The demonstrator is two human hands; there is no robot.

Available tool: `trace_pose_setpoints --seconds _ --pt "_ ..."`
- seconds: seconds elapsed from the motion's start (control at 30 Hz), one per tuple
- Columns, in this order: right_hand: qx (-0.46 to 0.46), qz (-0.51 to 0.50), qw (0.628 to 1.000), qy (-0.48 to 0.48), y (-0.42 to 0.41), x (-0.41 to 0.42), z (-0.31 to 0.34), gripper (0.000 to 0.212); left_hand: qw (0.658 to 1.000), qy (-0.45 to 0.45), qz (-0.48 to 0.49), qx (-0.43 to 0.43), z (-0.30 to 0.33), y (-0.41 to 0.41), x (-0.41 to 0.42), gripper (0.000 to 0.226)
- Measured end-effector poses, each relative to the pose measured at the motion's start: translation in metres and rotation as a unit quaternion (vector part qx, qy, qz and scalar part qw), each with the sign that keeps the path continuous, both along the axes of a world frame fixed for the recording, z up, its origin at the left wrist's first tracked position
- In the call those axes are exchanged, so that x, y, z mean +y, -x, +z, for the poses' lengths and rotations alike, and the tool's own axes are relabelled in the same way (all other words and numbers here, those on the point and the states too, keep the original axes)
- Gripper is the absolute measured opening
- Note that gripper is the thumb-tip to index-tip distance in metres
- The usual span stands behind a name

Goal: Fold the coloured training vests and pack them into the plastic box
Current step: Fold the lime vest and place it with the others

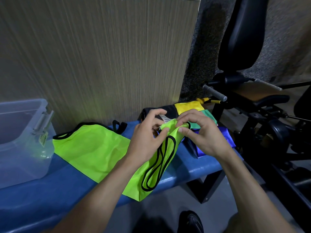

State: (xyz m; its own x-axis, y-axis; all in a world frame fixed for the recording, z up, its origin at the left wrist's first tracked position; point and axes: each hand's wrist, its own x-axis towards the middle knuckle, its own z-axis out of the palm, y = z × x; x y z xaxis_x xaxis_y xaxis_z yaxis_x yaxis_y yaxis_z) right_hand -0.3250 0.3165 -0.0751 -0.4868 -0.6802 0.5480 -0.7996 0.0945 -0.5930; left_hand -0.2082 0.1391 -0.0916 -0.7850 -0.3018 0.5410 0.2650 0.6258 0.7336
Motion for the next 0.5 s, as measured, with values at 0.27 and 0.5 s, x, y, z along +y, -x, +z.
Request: trace_pose_setpoints --seconds 0.27,0.5 --pt "0.052 -0.005 0.999 -0.011 -0.0007 -0.0049 -0.0003 0.005 0.999 0.030 0.033 0.018 -0.0047 0.0050 0.0011 0.011" --pt "0.035 0.006 0.999 -0.004 -0.0019 -0.0062 0.0003 0.006 0.998 0.036 0.041 0.026 -0.0002 0.0043 0.0060 0.004"
